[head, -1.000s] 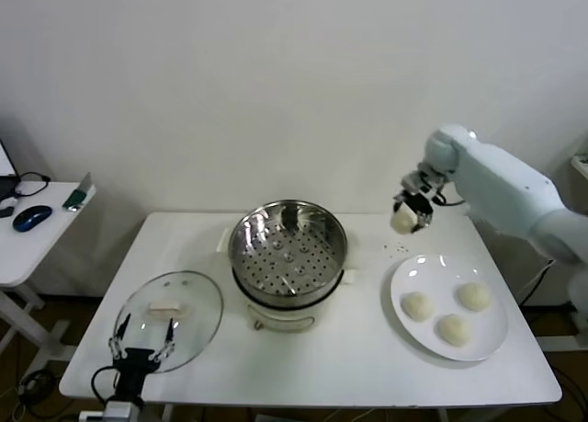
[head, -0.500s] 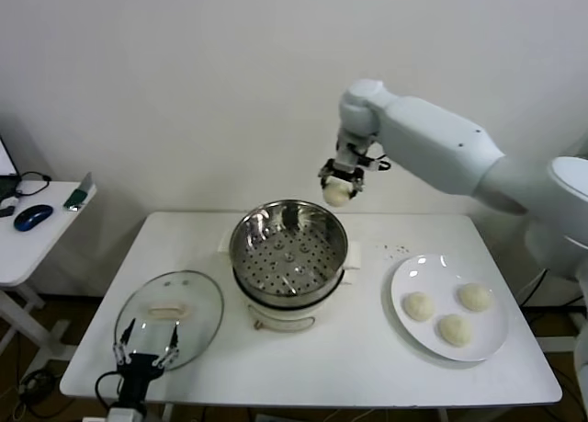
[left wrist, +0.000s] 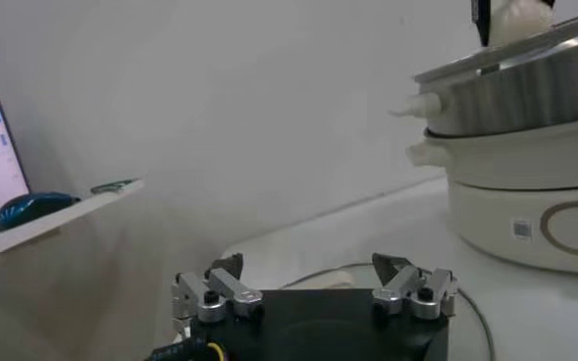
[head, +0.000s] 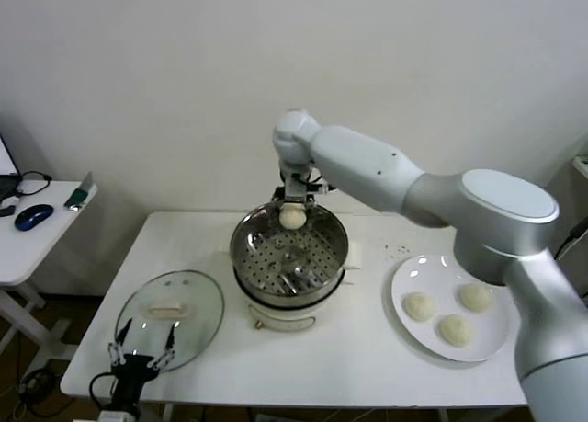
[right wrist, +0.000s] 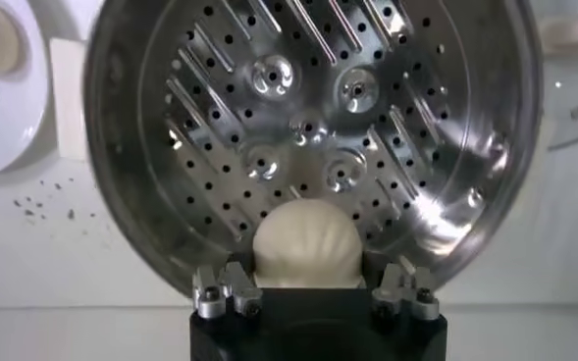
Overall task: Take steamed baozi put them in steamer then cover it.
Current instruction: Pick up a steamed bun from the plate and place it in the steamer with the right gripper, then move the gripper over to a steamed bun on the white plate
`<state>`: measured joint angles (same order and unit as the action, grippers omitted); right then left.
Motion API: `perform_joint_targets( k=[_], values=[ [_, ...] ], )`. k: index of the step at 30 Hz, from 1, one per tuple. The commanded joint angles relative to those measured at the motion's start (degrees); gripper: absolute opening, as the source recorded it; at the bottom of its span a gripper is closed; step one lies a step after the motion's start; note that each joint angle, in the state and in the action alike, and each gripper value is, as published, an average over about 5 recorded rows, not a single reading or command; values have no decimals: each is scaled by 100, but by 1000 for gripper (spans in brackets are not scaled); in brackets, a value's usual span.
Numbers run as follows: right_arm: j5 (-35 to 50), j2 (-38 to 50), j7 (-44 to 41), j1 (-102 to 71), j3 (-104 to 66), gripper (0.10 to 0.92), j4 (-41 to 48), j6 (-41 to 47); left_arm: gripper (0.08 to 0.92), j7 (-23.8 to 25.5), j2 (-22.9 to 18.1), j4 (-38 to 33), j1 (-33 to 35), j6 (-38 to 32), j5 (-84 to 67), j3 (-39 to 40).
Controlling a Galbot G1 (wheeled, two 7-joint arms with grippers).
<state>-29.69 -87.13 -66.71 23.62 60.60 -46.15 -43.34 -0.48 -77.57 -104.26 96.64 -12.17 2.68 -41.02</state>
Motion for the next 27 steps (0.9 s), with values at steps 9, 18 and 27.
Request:
perform_joint_targets(
  k=[9,18,27],
  values=[
    [-1039,-430,267,-534,-196,706,701,-262,823,2,57,27,44,14,-98,49],
    [-802,-348,203,-465,-280,819,629,-177,823,-28,42,12,85,11,-86,15],
    [502,482,-163,351,-172,823,-475,172,823,-50,24,-46,132,14,-67,-7]
  ],
)
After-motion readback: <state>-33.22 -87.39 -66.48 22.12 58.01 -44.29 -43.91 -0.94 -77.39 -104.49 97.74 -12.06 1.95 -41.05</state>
